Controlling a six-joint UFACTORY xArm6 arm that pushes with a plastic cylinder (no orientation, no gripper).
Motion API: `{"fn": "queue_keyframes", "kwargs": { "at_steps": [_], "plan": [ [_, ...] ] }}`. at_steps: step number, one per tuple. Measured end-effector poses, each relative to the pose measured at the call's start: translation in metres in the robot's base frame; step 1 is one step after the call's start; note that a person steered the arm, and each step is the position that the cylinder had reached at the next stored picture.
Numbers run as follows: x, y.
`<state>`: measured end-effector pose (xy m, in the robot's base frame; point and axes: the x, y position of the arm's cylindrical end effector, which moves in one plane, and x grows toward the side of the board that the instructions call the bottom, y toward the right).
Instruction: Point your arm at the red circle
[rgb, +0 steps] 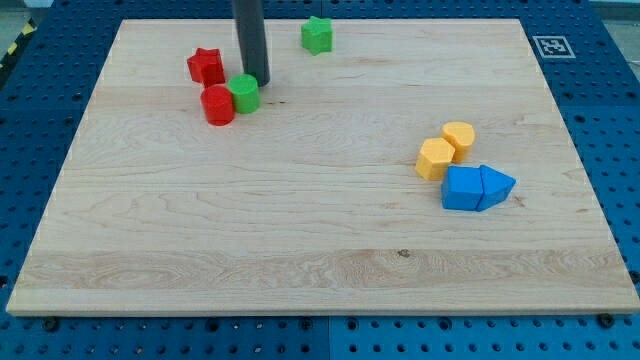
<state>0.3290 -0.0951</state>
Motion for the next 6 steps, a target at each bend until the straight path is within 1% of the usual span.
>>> {"fn": "queue_keyframes", "kwargs": {
  "at_steps": [1,2,3,4,5,6],
  "plan": [
    [0.012,0.013],
    [0.014,0.058],
    [0.058,0.069],
    [0.108,0.055],
    [0.107,0.03],
    [0.092,0.002]
  ]
}}
